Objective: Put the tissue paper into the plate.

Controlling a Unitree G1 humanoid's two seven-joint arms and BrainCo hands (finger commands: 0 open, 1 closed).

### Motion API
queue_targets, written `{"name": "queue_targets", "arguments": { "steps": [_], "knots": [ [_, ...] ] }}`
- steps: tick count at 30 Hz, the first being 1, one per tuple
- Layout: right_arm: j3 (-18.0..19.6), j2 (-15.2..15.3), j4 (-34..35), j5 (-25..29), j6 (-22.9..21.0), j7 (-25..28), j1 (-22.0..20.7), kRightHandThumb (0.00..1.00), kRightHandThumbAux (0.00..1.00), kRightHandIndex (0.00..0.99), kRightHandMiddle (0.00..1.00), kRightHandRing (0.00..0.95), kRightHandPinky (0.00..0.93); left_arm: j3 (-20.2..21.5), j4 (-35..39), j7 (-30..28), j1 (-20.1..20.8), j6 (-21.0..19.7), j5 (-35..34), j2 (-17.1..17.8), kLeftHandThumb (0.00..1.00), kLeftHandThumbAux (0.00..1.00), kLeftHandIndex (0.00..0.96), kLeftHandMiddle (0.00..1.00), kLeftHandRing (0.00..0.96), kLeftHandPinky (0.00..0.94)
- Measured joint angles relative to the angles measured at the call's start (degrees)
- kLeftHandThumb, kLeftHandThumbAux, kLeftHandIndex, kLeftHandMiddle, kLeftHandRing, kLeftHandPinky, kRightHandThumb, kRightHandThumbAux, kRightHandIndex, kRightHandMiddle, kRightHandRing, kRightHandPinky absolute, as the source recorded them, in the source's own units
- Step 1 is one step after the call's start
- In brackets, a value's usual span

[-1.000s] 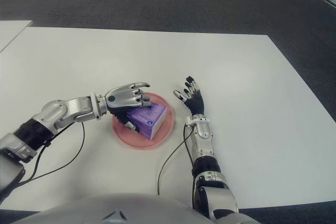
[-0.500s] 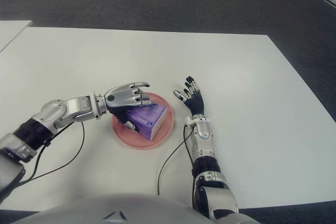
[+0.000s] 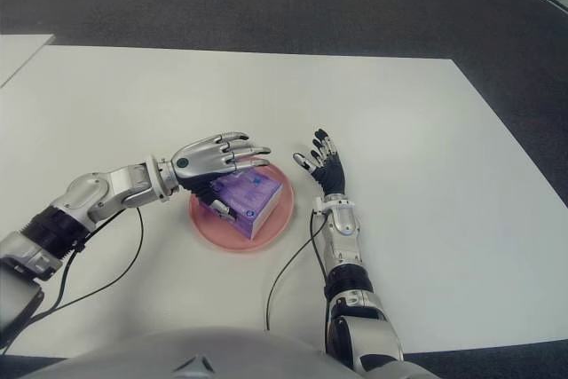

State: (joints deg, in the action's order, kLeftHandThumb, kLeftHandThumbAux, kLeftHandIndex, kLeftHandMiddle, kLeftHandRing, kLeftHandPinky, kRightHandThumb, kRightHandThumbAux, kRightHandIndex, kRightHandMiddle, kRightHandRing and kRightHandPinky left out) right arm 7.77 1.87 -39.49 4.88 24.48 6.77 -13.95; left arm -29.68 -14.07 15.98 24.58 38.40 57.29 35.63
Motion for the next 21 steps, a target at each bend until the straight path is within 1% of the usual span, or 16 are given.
{"name": "queue_targets", "arguments": {
  "steps": [6,11,21],
  "knots": [
    [0.0,0.0,0.0,0.0,0.0,-0.1,0.0,0.095,0.749,0.019,0.05,0.058,0.093,2.3,0.4,0.9,-0.6,0.0,-2.9,-0.8,0.041,0.23,0.0,0.0,0.0,0.0],
    [0.0,0.0,0.0,0.0,0.0,-0.1,0.0,0.095,0.749,0.019,0.05,0.058,0.093,4.7,0.5,0.5,-1.1,-0.2,-8.1,-2.3,0.054,0.235,0.0,0.0,0.0,0.0],
    [0.0,0.1,-0.1,0.0,0.0,-0.1,-0.1,0.095,0.749,0.019,0.05,0.058,0.093,8.6,-0.7,-4.1,-1.7,-1.3,-19.7,-6.5,0.056,0.24,0.0,0.0,0.0,0.0]
  ]
}}
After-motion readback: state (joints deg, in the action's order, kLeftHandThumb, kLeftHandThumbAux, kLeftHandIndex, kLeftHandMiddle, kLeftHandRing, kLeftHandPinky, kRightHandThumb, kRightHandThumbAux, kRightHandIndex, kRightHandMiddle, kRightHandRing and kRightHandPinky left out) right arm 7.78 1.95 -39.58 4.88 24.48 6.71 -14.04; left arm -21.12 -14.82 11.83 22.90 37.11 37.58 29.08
